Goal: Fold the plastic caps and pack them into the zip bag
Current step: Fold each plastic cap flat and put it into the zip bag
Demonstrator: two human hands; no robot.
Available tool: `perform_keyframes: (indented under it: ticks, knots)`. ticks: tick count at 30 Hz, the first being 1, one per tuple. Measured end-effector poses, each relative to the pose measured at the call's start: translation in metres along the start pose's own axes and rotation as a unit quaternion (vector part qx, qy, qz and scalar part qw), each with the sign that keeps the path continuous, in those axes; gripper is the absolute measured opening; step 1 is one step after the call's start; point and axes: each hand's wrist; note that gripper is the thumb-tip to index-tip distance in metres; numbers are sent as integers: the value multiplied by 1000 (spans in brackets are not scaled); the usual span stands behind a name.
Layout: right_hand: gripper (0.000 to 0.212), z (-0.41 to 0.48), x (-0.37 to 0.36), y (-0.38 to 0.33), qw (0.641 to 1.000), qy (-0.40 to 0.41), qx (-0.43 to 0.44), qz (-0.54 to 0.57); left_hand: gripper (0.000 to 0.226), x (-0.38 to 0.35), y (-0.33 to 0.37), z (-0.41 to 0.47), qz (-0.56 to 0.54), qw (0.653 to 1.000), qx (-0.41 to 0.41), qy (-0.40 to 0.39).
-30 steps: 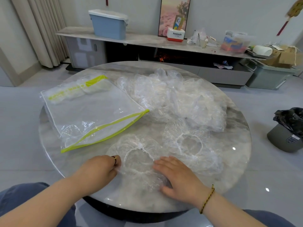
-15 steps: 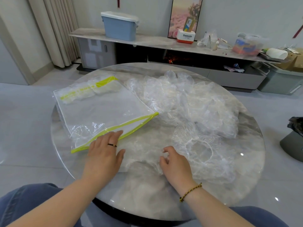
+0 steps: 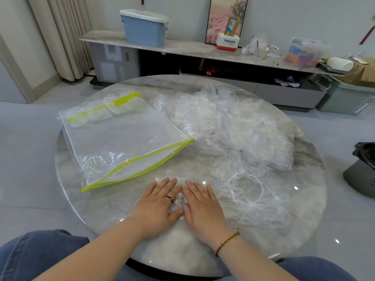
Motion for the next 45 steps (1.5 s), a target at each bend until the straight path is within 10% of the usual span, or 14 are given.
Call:
perform_keyframes:
  ticks: [8, 12, 15, 22, 26, 31, 36, 45]
  knots:
    - [47, -3, -1, 12, 997, 48, 3, 53, 143, 4, -4, 2, -54, 998, 23, -9]
    - [23, -10, 22, 31, 982, 180, -17, 52, 94, 17, -13, -1, -129, 983, 85, 103]
    - [15, -19, 40, 45, 993, 83, -80, -23, 40, 21, -21, -1, -137, 974, 141, 113]
    - [23, -26, 34, 74, 987, 18, -152, -52, 7, 24, -26, -5, -177, 956, 225, 60]
    - [24, -24, 37, 79, 977, 51, -188, -87, 26, 26, -33, -13, -197, 945, 256, 48]
    - [22, -24, 28, 41, 956, 294, -2, 9, 23, 26, -29, -22, -246, 935, 257, -7]
    - [39, -38, 3, -1, 966, 137, 218, 4, 22, 26, -8, -30, -319, 918, 227, -63]
    - [34, -21, -4, -5, 981, 89, 157, 73, 21, 40, -15, -39, -157, 983, 27, 86]
Point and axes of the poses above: each hand's wrist, its own z-axis towards the middle knuckle, its own x-axis out of the back of the hand, y = z × x, and after that the axes turned 1 degree about x, right-handed
